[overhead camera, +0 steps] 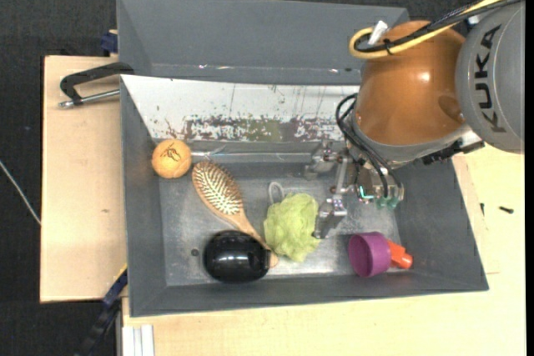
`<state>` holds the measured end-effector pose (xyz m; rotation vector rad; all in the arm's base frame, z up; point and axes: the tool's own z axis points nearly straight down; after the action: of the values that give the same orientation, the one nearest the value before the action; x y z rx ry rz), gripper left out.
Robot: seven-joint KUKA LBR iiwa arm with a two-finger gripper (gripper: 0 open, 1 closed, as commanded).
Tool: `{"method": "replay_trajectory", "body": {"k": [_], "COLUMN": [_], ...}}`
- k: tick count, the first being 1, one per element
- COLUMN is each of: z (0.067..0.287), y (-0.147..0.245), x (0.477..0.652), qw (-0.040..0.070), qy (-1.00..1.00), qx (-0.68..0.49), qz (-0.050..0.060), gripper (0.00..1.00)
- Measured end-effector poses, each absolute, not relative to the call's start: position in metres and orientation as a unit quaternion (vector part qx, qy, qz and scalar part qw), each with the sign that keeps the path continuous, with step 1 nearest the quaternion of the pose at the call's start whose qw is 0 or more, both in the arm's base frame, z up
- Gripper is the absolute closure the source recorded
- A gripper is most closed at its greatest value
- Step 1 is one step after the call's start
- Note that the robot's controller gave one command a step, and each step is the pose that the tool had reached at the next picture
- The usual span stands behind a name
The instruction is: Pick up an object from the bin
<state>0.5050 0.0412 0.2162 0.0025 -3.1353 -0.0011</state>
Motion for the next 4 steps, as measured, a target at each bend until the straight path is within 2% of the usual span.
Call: {"method": "replay_trajectory", "body": {"k": [1,2,3,4], "z": [0.22,0.171,0.075,0.075], "y": [0.041,0.033,0.04,0.04], "x": [0.506,0.516,0.537,0.537], "qw": [0.0,-0.005,0.002,0.001], "qy": [-1.0,-1.0,-0.999,-0.999], "qx": [0.0,0.002,-0.054,-0.054], "qz": [-0.001,-0.001,-0.001,-0.001], "gripper": [0.0,0.0,1.0,1.0]}}
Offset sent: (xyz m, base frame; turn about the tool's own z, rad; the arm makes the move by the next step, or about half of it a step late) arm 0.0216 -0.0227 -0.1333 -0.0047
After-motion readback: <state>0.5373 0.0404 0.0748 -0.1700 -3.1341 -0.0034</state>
